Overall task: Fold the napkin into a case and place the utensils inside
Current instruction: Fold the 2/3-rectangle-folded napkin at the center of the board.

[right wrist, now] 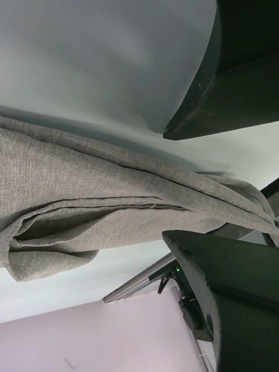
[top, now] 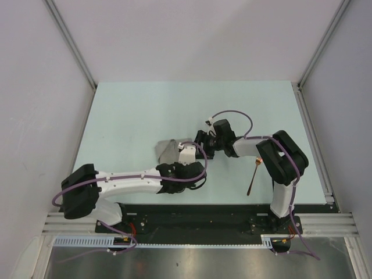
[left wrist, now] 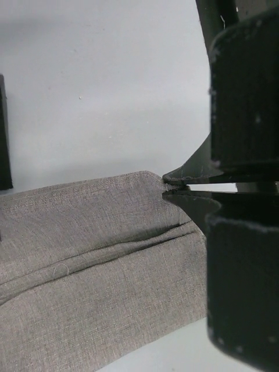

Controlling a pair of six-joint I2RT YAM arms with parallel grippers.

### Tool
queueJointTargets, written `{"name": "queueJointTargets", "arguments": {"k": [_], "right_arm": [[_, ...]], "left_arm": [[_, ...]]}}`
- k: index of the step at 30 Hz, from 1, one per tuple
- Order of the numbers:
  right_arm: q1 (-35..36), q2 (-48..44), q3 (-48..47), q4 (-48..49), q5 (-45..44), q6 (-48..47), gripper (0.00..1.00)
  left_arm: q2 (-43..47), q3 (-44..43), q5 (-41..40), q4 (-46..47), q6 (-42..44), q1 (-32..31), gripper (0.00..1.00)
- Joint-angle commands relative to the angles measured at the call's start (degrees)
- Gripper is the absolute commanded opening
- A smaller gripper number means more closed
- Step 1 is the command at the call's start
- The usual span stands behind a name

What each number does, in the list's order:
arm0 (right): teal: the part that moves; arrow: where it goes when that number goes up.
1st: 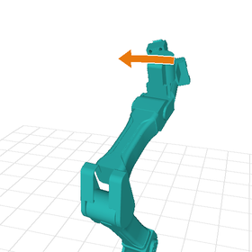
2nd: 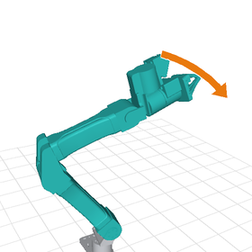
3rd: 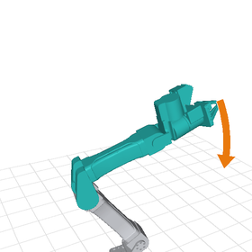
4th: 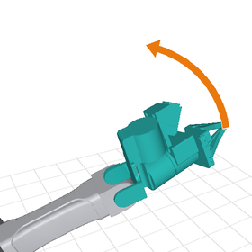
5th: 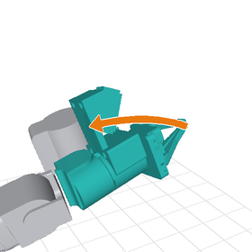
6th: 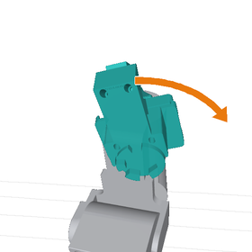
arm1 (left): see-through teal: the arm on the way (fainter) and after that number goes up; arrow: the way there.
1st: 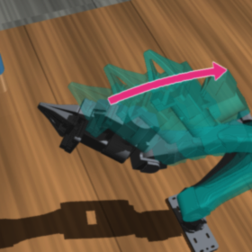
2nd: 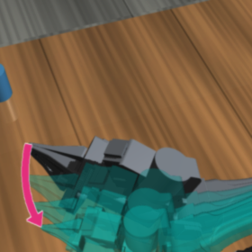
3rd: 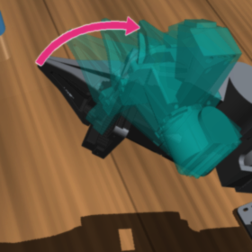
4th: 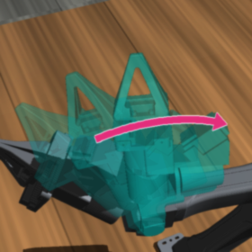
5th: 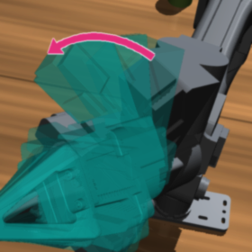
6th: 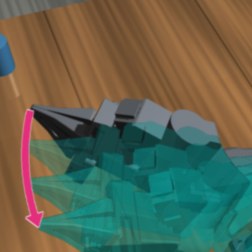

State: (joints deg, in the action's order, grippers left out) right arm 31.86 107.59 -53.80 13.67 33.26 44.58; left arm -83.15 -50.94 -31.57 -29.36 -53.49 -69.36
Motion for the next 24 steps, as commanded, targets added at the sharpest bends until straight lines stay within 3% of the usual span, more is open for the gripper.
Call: {"name": "queueJointTargets", "arguments": {"k": [1,24], "right_arm": [[0.93,1.83,-2.8,2.76,-1.44,1.21,0.68],[-0.04,7.19,-8.08,3.11,0.14,1.3,0.54]], "left_arm": [[4.49,0.31,-1.82,-0.69,-1.44,-0.25,0.0],[10.03,2.42,-5.08,-6.4,-3.72,0.11,0.0]]}}
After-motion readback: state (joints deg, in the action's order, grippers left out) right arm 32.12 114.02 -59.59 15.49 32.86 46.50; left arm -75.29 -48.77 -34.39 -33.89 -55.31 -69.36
